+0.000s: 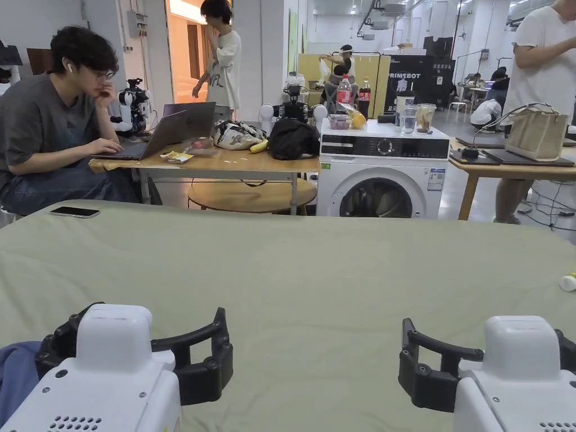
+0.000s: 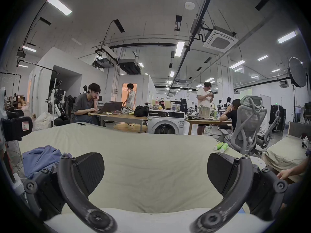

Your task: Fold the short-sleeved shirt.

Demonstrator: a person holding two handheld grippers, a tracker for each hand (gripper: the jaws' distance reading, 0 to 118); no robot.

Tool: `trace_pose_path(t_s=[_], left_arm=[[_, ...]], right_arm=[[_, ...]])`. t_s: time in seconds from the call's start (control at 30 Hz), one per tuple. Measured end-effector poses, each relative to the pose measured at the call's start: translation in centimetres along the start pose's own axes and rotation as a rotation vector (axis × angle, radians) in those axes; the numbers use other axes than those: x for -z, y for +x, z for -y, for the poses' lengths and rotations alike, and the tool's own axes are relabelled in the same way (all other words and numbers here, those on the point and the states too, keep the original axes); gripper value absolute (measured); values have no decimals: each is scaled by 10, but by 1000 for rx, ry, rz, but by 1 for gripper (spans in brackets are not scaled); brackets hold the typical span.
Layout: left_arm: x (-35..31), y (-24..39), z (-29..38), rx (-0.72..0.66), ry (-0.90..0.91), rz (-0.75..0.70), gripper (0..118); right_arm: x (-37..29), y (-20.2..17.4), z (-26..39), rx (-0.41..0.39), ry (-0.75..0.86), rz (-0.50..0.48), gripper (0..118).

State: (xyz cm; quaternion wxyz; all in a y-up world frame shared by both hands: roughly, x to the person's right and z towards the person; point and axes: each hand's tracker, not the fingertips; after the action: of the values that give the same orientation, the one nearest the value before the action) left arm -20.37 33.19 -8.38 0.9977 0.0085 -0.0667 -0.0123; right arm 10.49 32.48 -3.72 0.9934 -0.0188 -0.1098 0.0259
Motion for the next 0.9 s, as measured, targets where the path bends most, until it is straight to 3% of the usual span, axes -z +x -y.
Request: trace_pose_path(t_s=[0.43,0.7,0.8,0.83,0.9], left_arm=[[-1,8,0,71,0,9,118],[-2,13,-3,83,17,21,118],[-3,13,-3,77,20,20,101],[-3,13,-3,74,20,21,93],[-3,13,-3,71,19,22,88]], right_arm=[[-1,-2,-3,-32,19,-23,118],[-1,6,-8,29,27,-47,118],[-2,6,-8,31,30,-56,118],[-2,6,-8,27,30,-57,115],[-2,5,-6,20,28,-59,107]])
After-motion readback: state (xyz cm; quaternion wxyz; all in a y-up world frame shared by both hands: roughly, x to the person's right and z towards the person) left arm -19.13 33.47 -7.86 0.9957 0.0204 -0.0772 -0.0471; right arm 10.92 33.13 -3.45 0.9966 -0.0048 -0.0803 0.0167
